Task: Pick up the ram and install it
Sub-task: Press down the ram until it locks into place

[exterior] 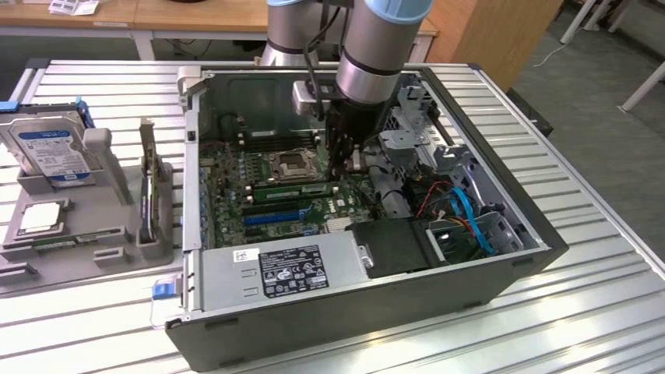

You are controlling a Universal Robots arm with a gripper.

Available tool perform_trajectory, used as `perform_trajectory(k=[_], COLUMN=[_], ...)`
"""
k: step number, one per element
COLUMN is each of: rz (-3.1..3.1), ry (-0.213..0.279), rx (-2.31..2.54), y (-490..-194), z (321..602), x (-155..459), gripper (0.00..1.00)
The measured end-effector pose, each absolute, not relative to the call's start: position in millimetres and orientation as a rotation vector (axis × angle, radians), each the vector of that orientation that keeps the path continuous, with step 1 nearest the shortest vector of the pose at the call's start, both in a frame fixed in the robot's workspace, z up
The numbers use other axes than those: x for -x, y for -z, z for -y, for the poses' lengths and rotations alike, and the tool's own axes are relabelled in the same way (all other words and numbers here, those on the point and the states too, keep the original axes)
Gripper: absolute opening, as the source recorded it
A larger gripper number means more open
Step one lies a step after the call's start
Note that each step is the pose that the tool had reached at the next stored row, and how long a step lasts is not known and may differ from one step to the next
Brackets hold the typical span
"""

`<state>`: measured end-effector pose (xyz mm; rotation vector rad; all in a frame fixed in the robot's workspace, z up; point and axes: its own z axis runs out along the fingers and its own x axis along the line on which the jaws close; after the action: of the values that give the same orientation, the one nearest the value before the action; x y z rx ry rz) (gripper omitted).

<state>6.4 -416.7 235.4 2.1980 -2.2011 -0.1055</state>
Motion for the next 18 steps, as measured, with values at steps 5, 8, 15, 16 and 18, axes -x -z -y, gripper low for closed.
perform_trajectory(k=[5,8,15,16,18], rz=[2.201,2.201,2.201,2.201,2.201], ry=[0.105,0.105,0.105,0.105,0.105], rx=[-2.198,-2.198,-2.198,-2.198,-2.198], y=[-233.3,-233.3,-231.5,-231.4,-231.3], z=[416.7,416.7,416.7,416.7,416.7], x=[-6.4,-6.4,-6.4,-6.4,-6.4], gripper=[0.10,0.10,0.10,0.10,0.10])
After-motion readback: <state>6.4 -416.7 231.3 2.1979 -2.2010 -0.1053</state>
